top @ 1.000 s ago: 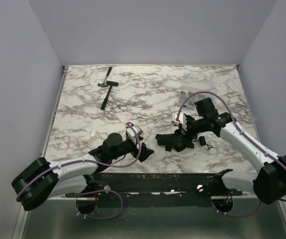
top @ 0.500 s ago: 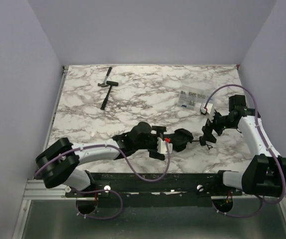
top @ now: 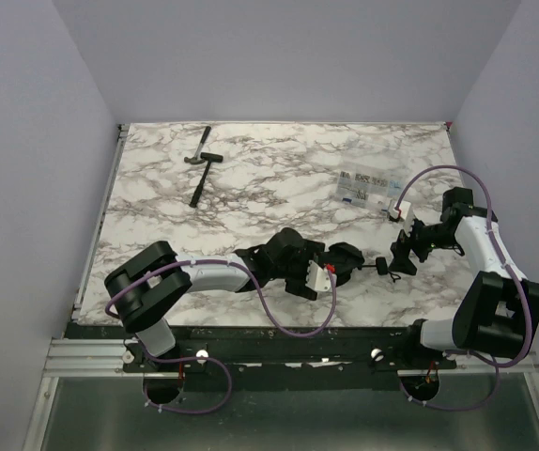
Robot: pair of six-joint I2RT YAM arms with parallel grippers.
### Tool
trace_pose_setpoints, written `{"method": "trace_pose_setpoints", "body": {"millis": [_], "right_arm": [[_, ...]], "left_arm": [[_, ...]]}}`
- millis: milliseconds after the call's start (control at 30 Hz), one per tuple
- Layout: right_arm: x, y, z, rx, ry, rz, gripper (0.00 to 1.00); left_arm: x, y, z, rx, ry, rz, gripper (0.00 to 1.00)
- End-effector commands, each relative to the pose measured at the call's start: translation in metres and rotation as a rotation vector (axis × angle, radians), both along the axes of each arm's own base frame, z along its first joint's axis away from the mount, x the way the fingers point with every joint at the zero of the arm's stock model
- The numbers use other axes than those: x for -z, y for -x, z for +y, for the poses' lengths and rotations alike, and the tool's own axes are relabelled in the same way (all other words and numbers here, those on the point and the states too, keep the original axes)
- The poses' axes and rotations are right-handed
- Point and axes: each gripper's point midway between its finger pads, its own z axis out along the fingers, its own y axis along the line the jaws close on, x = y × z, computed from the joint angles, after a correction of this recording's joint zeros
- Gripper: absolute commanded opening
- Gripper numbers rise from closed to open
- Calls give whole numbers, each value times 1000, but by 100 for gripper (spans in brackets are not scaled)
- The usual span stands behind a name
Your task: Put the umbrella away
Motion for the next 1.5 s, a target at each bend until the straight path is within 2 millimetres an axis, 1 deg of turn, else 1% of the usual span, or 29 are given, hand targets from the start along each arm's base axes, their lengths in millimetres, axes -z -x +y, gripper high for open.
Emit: {"method": "trace_pose_setpoints", "body": {"millis": [0, 100, 300, 500, 600, 700, 767, 833, 933, 1000, 1067, 1133, 1233, 1300, 1367, 1467], "right_arm": [[4, 6, 5, -14, -49, 15, 91], [6, 7, 4, -11, -48, 16, 91], [9, 9, 3, -5, -45, 21, 91], [16, 11, 0, 1, -32, 36, 91], [22, 10, -5, 16, -7, 36, 91], [28, 4, -15, 64, 21, 38, 91], [29, -3, -24, 114, 22, 48, 87], [27, -13, -37, 180, 1, 55, 80], [23, -24, -54, 250, -32, 76, 64], [30, -25, -58, 255, -29, 97, 54], [38, -24, -57, 254, -33, 105, 41], [45, -25, -55, 264, -42, 113, 31], [55, -32, -50, 280, -34, 117, 24], [60, -39, -40, 277, -23, 111, 20], [63, -45, -21, 251, -6, 114, 18], [65, -42, 25, 170, -16, 146, 17]], "left_arm": [[1, -10, -12, -39, 4, -2, 92], [7, -10, -15, -56, -2, 30, 89], [20, -17, -14, -123, -32, 69, 81], [31, -24, -11, -197, -74, 101, 67], [36, -28, -7, -234, -88, 116, 51], [41, -29, -3, -252, -109, 156, 29], [42, -29, 0, -258, -118, 196, 23], [44, -29, 4, -264, -124, 228, 20], [46, -27, 9, -259, -136, 267, 18], [49, -25, 10, -255, -145, 282, 18], [50, -24, 9, -249, -146, 295, 17], [51, -23, 8, -246, -145, 310, 16], [52, -22, 7, -241, -147, 324, 16], [53, -22, 6, -241, -151, 332, 16], [53, -21, 5, -241, -149, 338, 15], [54, -21, 5, -245, -149, 349, 15]]}}
